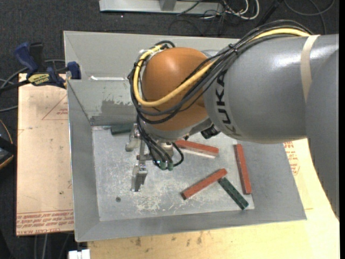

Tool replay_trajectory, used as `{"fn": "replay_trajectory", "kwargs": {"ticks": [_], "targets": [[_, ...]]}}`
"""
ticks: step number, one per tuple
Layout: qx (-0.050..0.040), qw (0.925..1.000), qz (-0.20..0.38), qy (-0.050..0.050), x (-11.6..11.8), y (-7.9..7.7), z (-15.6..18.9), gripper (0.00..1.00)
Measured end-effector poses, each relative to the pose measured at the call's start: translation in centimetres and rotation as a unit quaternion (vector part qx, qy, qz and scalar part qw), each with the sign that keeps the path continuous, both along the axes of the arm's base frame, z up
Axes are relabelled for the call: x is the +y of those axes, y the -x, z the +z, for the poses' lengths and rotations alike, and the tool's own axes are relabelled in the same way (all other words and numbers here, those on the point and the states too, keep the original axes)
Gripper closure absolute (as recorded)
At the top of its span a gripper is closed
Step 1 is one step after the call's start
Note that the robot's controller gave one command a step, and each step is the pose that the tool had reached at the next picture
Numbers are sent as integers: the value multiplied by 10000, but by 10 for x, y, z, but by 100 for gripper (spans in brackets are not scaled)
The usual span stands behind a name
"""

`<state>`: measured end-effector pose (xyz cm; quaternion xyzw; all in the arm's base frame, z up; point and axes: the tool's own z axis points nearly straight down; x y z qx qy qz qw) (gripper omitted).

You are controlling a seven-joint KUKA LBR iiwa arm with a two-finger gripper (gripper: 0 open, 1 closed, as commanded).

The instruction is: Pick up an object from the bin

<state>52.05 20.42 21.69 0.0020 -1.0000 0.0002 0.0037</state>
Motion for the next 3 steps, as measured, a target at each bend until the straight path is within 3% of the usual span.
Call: {"fn": "replay_trajectory", "kwargs": {"ticks": [1,2,3], "targets": [[-36,10000,-17,-7,-1,-2,4,0],[-73,9998,196,-20,-24,-3,-42,0],[16,10000,-65,4,-64,-15,-68,0]]}}
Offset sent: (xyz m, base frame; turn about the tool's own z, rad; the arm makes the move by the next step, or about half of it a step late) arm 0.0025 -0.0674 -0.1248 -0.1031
